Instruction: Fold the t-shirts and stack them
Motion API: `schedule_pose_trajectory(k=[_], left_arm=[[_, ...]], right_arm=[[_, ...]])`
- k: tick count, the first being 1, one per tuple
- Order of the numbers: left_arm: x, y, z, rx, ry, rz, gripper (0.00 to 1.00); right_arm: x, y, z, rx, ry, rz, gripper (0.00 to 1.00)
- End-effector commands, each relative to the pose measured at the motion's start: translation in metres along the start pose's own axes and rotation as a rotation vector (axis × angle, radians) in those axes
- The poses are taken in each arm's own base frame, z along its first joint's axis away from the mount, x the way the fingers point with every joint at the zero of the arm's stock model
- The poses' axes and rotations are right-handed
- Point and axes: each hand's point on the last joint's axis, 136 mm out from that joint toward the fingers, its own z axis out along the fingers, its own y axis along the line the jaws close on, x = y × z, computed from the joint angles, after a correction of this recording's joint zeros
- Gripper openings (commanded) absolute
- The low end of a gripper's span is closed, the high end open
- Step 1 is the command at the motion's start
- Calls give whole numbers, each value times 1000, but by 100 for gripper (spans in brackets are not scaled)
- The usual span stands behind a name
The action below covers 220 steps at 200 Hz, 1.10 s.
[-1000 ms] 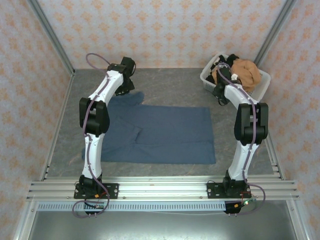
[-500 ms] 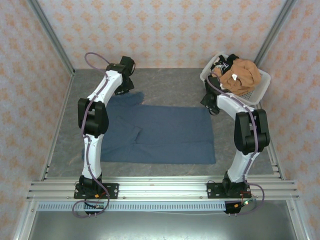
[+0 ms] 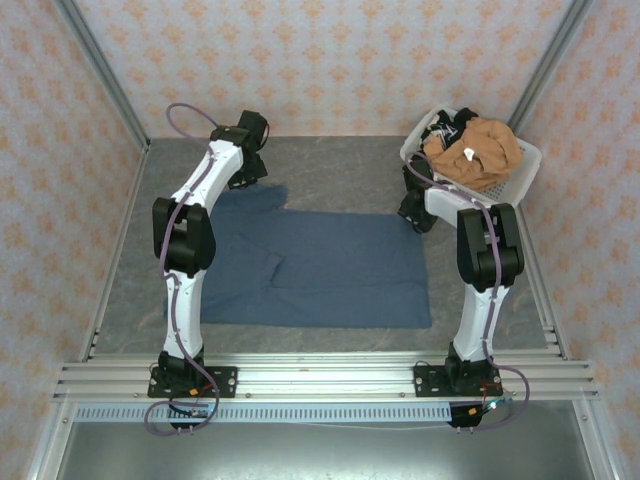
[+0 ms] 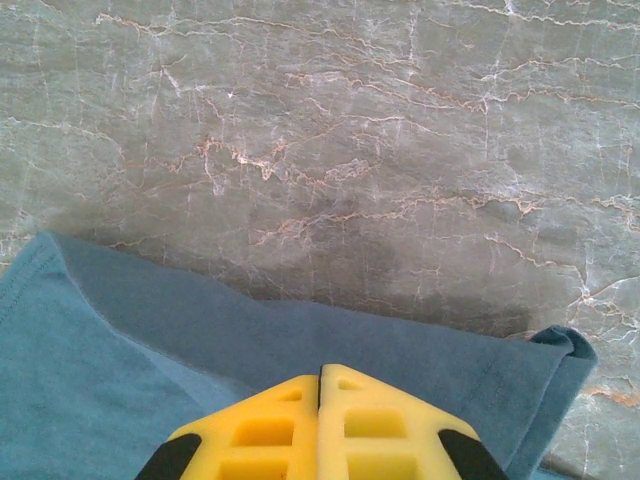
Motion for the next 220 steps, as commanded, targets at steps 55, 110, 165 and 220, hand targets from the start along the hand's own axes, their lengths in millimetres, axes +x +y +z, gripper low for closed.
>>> schedule_pose_trajectory(k=[55, 110, 165, 220], left_arm=[[-5, 4, -23, 7, -37, 12, 0], [-4, 1, -21, 25, -26, 13, 0], [-7, -32, -24, 171, -13, 44, 0], [-13, -28, -31, 146, -34, 74, 0]], right_arm=[[-3, -2, 11, 71, 15, -55, 37], [-12, -15, -4, 129, -33, -62, 11], [-44, -28, -27, 205, -113, -98, 0], [-47, -18, -34, 134, -83, -136, 0]])
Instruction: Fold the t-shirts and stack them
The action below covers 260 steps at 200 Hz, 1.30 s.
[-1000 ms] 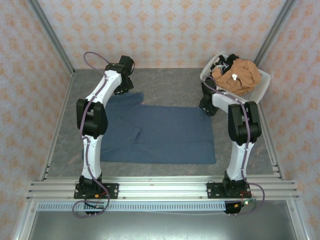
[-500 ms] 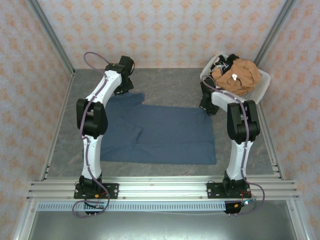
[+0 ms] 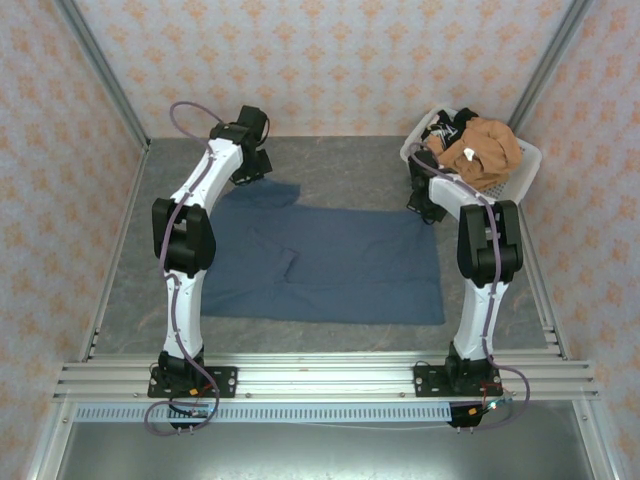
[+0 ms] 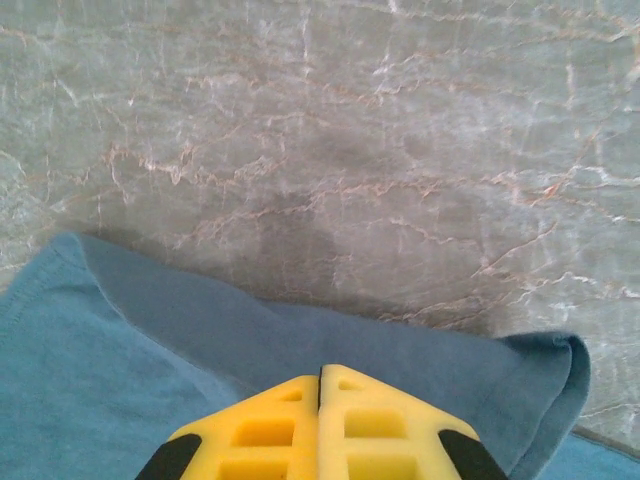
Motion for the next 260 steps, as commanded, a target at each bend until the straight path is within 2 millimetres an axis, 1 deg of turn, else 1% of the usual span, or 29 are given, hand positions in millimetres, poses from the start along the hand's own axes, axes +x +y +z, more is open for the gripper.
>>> schedule_pose_trajectory(k=[1, 18, 30, 52, 58, 60, 62, 66, 82, 91, 110, 124, 154, 179, 197, 218, 232, 248, 260], left_arm=[[-8, -2, -19, -1, -38, 41, 0], [-4, 10, -29, -39, -52, 51, 0], [3, 21, -39, -64, -56, 53, 0], [27, 46, -55, -118, -39, 45, 0], [33, 53, -63, -122, -43, 37, 0], [37, 55, -61, -127, -36, 36, 0], [37, 56, -69, -119, -49, 30, 0], [42, 61, -75, -119, -53, 25, 0], [60, 77, -92, -123, -61, 3, 0], [71, 85, -100, -124, -56, -4, 0], [95, 100, -110, -121, -29, -1, 0], [114, 111, -115, -126, -9, -38, 0], [145, 134, -128, -138, 3, -80, 0], [168, 152, -129, -178, 34, -84, 0], [178, 160, -132, -186, 34, -83, 0], [183, 168, -140, -201, 24, -79, 0], [187, 170, -144, -201, 28, -71, 0], [196, 170, -143, -200, 50, -56, 0], [205, 171, -139, -210, 73, -44, 0]], right_arm=[[-11, 0, -24, -25, -25, -36, 0], [-6, -3, -29, -34, -17, -41, 0], [-2, -6, -34, -40, -13, -43, 0], [5, -14, -45, -58, -10, -41, 0], [7, -16, -49, -63, -10, -38, 0], [7, -16, -50, -65, -9, -38, 0], [7, -17, -51, -67, -11, -37, 0], [9, -18, -53, -71, -9, -34, 0], [15, -23, -61, -80, -5, -29, 0], [19, -26, -66, -81, -2, -23, 0], [34, -36, -73, -72, 18, -9, 0], [45, -46, -78, -52, 25, -1, 0], [70, -70, -85, -22, 43, 27, 0], [92, -84, -87, -22, 67, 23, 0], [104, -94, -88, -14, 81, 18, 0], [115, -102, -89, -12, 97, 14, 0], [121, -106, -88, -6, 106, 10, 0], [127, -109, -87, 2, 118, 5, 0], [131, -111, -87, 8, 125, 3, 0]])
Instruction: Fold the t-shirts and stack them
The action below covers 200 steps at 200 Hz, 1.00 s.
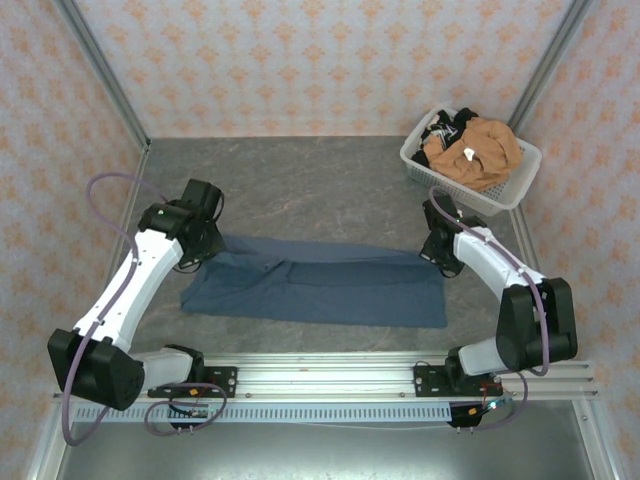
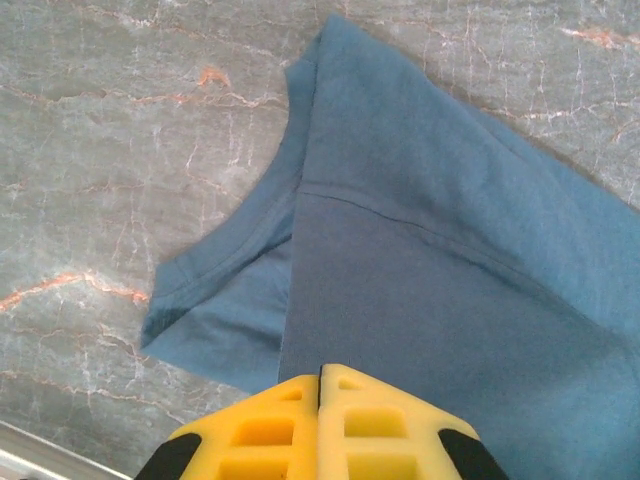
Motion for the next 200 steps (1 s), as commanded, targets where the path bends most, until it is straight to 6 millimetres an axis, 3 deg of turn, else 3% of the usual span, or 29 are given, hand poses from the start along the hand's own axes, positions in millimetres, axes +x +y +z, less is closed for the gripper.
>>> schedule_pose_trajectory(k=[1, 29, 77, 138, 200], left_arm=[[22, 16, 5, -71, 44, 23, 0], [37, 24, 12, -105, 59, 26, 0], [41, 38, 24, -202, 30, 72, 0], [37, 35, 9, -203, -19, 71, 0], [71, 40, 9, -151, 33, 11, 0]], right_arm=[[12, -11, -2, 32, 20, 2, 0], [17, -18, -1, 59, 27, 0, 0], [29, -26, -1, 88, 52, -12, 0], [33, -35, -3, 110, 48, -25, 0], [30, -46, -6, 159, 17, -9, 3]])
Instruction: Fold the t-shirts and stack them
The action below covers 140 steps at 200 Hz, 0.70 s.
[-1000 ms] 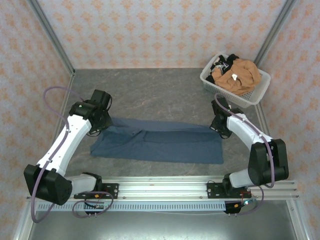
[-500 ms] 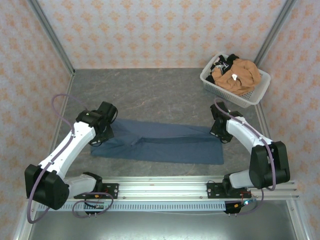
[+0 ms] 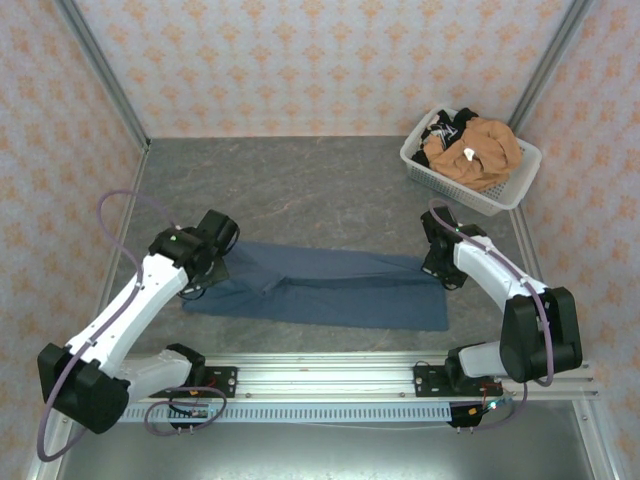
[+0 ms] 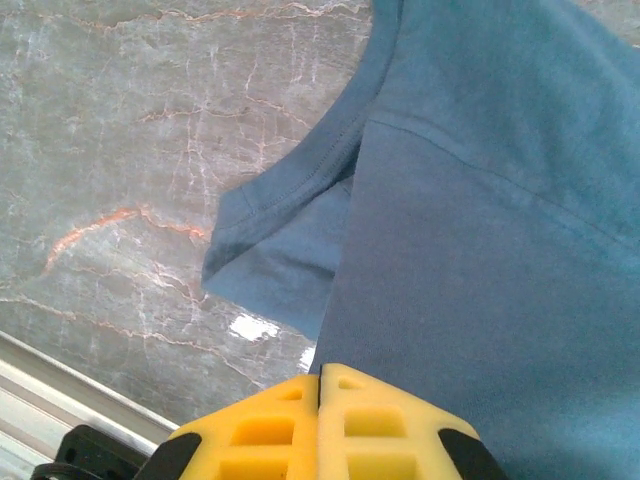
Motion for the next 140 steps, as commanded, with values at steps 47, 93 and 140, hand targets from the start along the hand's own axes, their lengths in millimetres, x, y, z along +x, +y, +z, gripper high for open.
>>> schedule_pose_trajectory(k=[47, 93, 140], left_arm=[[40, 2, 13, 23, 96, -44, 0], [45, 0, 16, 23, 103, -48, 0], [48, 5, 16, 4, 102, -51, 0]], right_arm=[[3, -23, -9, 68, -37, 45, 31], [4, -15, -21, -16, -39, 97, 34], [21, 8, -4, -92, 33, 105, 30]])
